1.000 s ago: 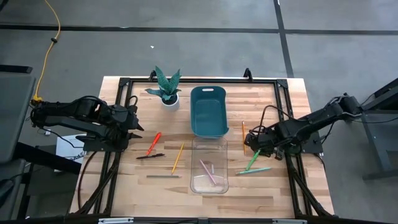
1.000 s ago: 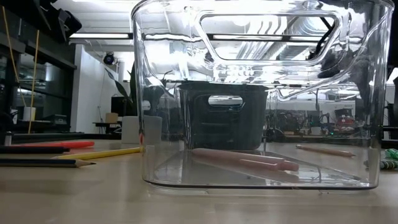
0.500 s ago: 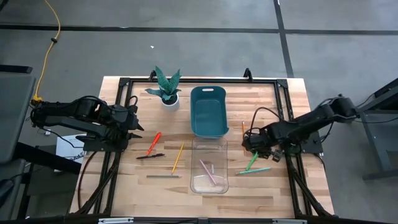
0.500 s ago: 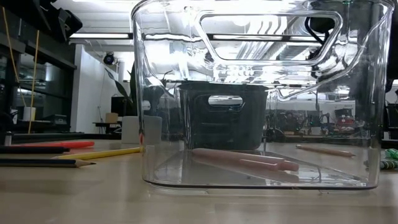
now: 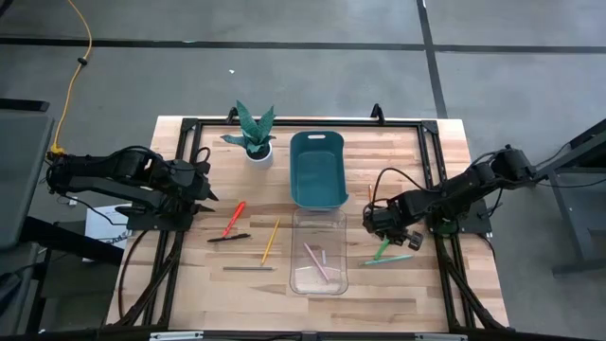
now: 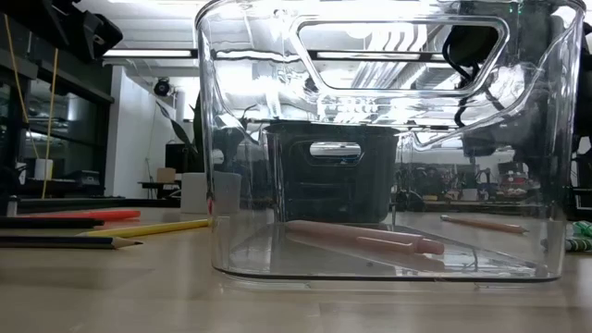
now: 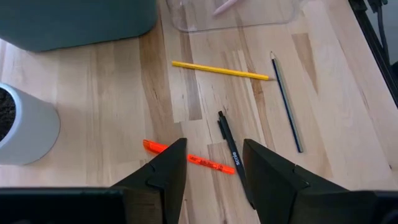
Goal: Sort pens & pencils
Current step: Put the green pen into the transparent bin
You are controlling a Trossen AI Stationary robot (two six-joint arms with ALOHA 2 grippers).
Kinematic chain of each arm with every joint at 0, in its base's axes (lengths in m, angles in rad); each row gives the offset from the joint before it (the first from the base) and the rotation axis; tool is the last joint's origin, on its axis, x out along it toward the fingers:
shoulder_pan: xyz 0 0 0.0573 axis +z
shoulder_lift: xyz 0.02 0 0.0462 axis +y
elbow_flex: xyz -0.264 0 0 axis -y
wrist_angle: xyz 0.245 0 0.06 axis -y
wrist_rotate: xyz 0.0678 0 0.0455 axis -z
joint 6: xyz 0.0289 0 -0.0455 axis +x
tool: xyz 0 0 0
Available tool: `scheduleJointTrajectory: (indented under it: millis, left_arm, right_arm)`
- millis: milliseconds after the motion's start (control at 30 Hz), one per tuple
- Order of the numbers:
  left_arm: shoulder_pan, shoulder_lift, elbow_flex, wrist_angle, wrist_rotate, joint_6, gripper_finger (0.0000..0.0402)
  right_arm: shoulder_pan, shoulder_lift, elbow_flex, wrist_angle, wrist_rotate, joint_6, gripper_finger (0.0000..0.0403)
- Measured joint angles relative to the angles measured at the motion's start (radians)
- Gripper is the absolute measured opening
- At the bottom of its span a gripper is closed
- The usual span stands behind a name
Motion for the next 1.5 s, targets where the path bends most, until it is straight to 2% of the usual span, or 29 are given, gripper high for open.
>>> scheduleJointTrajectory:
  millis: [1500]
  left_arm:
    - [0.0,0.0,0.0,-0.045,0.002,0.01,0.0145]
  right_arm:
    - [-0.001,-0.007,-0.005,-0.024,0.034,-0.005,0.0092]
